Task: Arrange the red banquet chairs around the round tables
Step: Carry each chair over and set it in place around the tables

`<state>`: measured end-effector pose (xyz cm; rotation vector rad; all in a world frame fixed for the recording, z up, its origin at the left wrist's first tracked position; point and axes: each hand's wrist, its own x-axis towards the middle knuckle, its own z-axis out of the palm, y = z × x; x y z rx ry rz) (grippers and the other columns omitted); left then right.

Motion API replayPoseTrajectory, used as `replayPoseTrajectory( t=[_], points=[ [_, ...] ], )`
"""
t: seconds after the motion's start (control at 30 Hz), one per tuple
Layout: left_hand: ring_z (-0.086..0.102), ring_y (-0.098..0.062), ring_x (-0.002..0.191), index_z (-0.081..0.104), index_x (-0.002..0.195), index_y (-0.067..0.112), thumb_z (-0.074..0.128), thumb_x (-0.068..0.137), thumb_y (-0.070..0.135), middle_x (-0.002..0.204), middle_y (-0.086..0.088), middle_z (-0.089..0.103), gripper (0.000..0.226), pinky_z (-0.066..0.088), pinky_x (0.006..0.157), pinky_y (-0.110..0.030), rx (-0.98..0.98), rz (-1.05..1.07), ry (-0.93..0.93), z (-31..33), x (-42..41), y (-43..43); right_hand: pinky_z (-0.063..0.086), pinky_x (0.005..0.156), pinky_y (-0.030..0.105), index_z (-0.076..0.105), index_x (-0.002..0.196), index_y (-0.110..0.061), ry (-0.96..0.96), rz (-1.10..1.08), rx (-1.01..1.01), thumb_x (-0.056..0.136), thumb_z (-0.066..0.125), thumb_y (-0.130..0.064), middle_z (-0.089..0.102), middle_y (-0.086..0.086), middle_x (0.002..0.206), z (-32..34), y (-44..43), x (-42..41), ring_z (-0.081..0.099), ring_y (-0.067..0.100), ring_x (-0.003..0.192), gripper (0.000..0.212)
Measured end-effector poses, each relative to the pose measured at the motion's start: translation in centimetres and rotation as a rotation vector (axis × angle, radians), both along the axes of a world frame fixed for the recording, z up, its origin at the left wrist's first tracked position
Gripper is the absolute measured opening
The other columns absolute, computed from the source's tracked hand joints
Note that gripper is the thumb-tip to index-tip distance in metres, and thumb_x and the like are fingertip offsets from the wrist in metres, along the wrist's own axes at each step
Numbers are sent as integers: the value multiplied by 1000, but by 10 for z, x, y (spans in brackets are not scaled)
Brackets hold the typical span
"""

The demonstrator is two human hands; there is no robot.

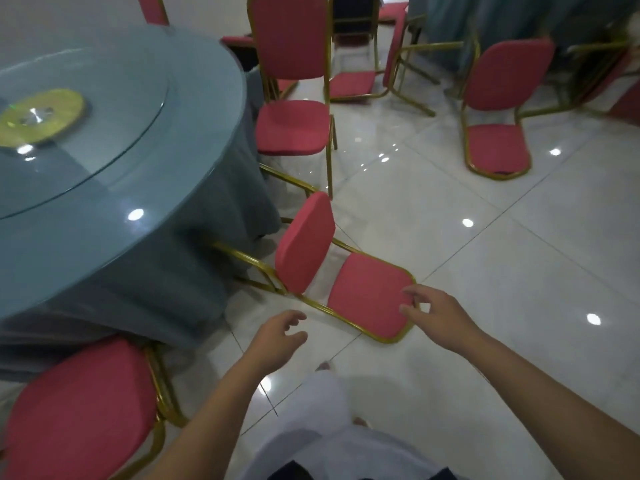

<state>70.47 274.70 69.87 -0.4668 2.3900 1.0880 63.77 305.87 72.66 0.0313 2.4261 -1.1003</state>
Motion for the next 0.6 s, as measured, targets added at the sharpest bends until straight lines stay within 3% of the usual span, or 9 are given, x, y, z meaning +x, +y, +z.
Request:
replayPoseTrajectory(
  t=[0.13, 0.23, 0.33, 0.47, 0.6],
  points=[
    [51, -14, 108, 52, 129, 34, 66, 86, 36, 130, 1, 52, 46, 43, 79, -23, -38, 4, -132, -32, -60, 7, 37, 90, 23, 60, 130, -27, 6, 44, 36, 91, 66, -36, 56, -7, 131, -2, 8, -65, 51, 12, 121, 41],
    [51, -23, 120, 47, 137, 31, 67, 84, 37, 141, -5, 46, 57, 45, 92, -31, -49, 36, -212, -57, -108, 18, 42, 84, 19, 60, 129, -28, -8, 47, 52, 91, 66, -37, 55, -8, 131, -2, 18, -113, 52, 10, 119, 39],
    [49, -26, 127, 46, 140, 26, 67, 85, 34, 144, -7, 46, 59, 45, 101, -36, -15, 69, -247, -68, -153, 35, 38, 95, 24, 60, 130, -27, -52, 65, 96, 92, 66, -39, 54, -9, 132, -2, 32, -152, 49, 10, 122, 41],
    [52, -22, 118, 49, 138, 28, 69, 83, 34, 141, -4, 50, 59, 40, 88, -27, 42, 84, -221, -62, -201, 61, 37, 92, 23, 58, 129, -30, -82, 163, 126, 92, 65, -37, 53, -13, 125, -1, 45, -202, 49, 7, 116, 38],
    [52, -19, 111, 48, 137, 30, 69, 81, 31, 139, -4, 48, 60, 44, 86, -26, 21, 136, -199, -51, -231, 80, 39, 86, 22, 57, 126, -35, -70, 306, 131, 91, 63, -43, 52, -17, 121, -7, 49, -258, 50, 5, 111, 36]
  ],
)
